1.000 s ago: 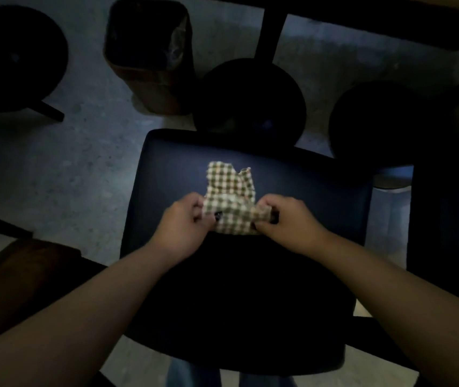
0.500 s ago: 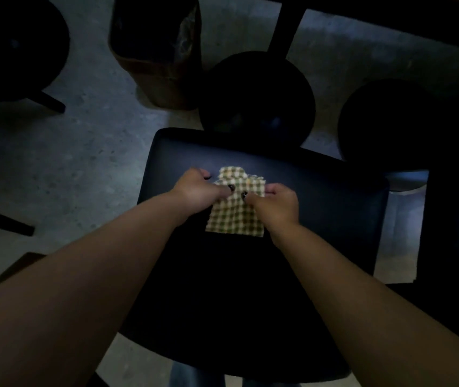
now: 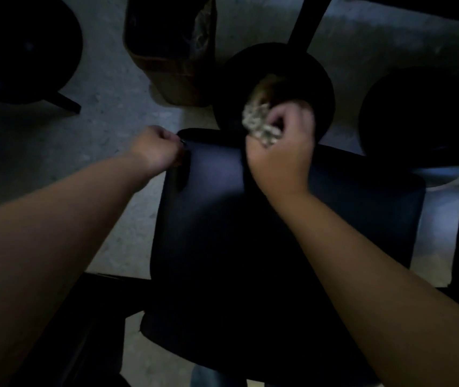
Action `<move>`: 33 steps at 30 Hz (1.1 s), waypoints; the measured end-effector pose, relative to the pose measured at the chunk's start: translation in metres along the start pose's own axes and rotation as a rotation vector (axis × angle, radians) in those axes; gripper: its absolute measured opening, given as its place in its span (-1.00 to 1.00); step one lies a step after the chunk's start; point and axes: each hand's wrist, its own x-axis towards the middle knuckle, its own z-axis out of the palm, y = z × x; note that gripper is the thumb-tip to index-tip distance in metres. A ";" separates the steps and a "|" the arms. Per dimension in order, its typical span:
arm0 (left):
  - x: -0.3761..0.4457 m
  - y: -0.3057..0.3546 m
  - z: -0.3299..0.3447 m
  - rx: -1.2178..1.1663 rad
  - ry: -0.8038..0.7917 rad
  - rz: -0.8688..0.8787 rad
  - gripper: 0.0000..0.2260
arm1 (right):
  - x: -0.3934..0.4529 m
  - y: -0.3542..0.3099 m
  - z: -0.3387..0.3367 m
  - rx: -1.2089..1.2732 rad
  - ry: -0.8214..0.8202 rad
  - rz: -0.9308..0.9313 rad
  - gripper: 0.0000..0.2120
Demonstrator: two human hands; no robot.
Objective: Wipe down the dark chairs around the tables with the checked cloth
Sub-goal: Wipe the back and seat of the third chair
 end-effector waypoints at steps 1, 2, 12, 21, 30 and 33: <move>0.001 -0.005 -0.008 -0.016 0.021 -0.028 -0.89 | -0.004 -0.001 0.013 -0.011 -0.122 -0.065 -0.86; 0.002 -0.011 -0.015 -0.037 0.028 -0.060 -0.94 | -0.009 0.000 0.026 -0.036 -0.305 -0.083 -0.84; 0.011 -0.039 -0.009 0.308 -0.166 -0.038 -0.36 | -0.028 0.023 0.086 -0.737 -0.824 -0.295 -0.30; 0.012 -0.036 0.000 0.659 -0.193 0.247 -0.33 | -0.011 0.027 0.102 -0.661 -0.965 -0.532 -0.36; -0.001 -0.017 0.035 0.919 -0.294 0.431 0.04 | -0.017 0.094 -0.003 -0.715 -0.685 -0.203 -0.36; -0.008 -0.009 0.058 0.994 -0.402 0.499 0.04 | -0.020 0.125 -0.057 -0.763 -0.574 -0.077 -0.37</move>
